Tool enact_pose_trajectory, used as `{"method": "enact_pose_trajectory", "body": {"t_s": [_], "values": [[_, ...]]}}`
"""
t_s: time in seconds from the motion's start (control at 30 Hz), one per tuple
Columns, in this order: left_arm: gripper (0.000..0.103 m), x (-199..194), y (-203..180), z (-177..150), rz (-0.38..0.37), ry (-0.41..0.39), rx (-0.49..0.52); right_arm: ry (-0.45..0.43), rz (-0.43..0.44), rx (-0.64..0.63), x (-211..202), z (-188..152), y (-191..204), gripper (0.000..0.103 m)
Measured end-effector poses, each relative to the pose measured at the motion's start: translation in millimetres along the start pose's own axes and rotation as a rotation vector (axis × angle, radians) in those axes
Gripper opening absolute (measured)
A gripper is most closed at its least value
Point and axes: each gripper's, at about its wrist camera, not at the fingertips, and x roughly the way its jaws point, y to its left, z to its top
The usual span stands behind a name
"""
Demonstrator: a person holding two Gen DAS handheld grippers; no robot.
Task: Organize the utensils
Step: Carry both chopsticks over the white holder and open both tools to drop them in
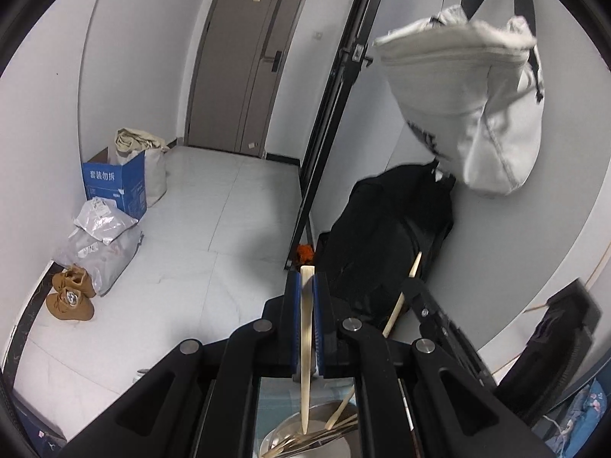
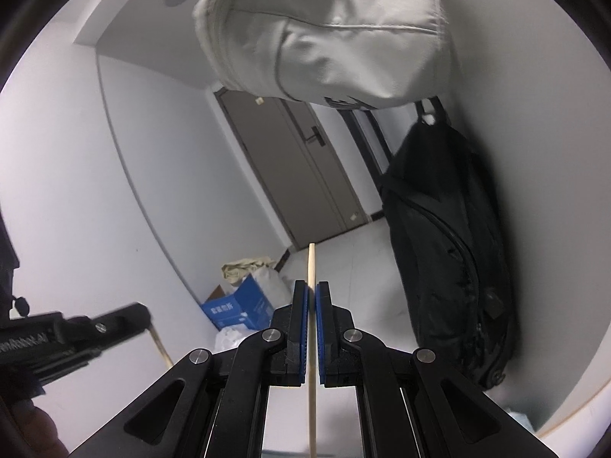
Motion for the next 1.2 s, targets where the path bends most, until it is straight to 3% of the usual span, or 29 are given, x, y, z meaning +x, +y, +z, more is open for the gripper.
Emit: {"method": "enact_pose_trajectory", "body": {"t_s": [0.4,0.8,1.0,1.2], "values": [[0.002,6,-1,-11,0.004,0.041,0.027,0.047,0.019,-0.165,-10,-24,17,0.003],[0.002,4,-3,-23,-0.026,0.083,0.061,0.137,0.07,-0.172,-38,-36,3,0.003],[0.003,10,-6,-36,-0.004,0.158,0.114,0.209,0.135,-0.243,-43,-47,7,0.003],[0.003,11,-6,-40,-0.068,0.273,0.12,0.332,0.177,-0.262,-43,-60,5,0.004]]}}
